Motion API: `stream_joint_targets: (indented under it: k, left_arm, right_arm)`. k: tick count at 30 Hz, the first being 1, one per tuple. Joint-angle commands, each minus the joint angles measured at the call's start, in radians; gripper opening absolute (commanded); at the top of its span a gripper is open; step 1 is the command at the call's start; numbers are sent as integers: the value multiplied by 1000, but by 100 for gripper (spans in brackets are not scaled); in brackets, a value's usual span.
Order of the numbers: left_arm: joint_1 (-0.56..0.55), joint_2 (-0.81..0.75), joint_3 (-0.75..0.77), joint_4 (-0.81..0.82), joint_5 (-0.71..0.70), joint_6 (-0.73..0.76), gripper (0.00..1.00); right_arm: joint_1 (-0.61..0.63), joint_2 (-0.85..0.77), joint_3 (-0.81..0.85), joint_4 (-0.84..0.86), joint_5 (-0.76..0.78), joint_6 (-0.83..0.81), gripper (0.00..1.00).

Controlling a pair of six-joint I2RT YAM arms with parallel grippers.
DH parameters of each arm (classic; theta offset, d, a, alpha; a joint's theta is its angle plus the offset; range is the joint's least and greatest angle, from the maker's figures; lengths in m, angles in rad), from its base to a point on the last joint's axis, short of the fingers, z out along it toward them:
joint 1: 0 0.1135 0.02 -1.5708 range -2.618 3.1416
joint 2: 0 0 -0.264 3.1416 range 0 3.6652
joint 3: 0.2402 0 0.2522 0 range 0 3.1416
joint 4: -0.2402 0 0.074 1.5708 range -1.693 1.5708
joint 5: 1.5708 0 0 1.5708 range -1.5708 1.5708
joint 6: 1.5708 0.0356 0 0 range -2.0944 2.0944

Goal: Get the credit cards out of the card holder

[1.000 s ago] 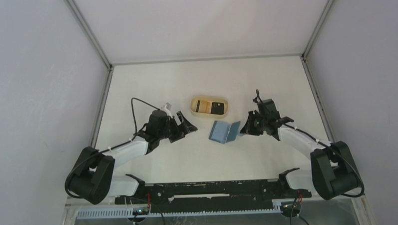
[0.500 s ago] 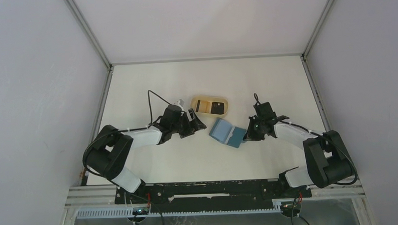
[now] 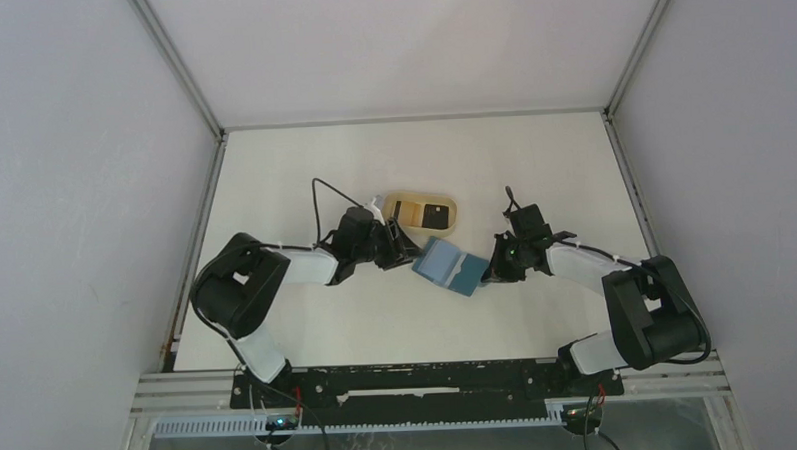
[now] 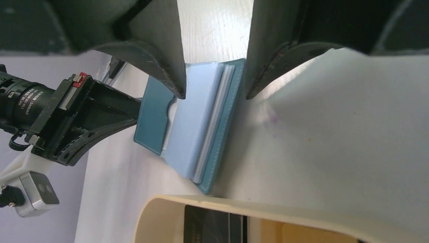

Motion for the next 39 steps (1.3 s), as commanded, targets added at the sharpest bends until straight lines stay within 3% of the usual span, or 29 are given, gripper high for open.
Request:
stream_joint_targets:
  k: [1, 14, 15, 18, 22, 27, 32, 35, 39]
  left_arm:
    - [-17, 38, 63, 66, 45, -10, 49]
    - [-19, 106, 65, 179, 112, -88, 28]
    - [-19, 106, 63, 178, 104, -90, 29]
    - [-19, 81, 58, 68, 30, -47, 45]
    - [-20, 46, 65, -87, -64, 54, 52]
    - [-20, 66, 72, -109, -77, 69, 56]
    - [-19, 43, 77, -172, -137, 112, 59]
    - [-18, 61, 87, -147, -99, 108, 59]
    - [-30, 109, 84, -49, -21, 43, 48]
  right_arm:
    - [3, 5, 7, 42, -31, 0, 0]
    - [3, 35, 7, 68, -60, -3, 0]
    - [3, 37, 7, 66, -60, -3, 0]
    - [4, 38, 7, 67, -57, -7, 0]
    - [3, 47, 7, 65, -46, -8, 0]
    - [4, 47, 17, 31, -6, 5, 0]
    - [4, 8, 32, -48, 82, 6, 0]
    - [4, -3, 40, -67, 99, 0, 0]
    - [4, 15, 44, -64, 91, -5, 0]
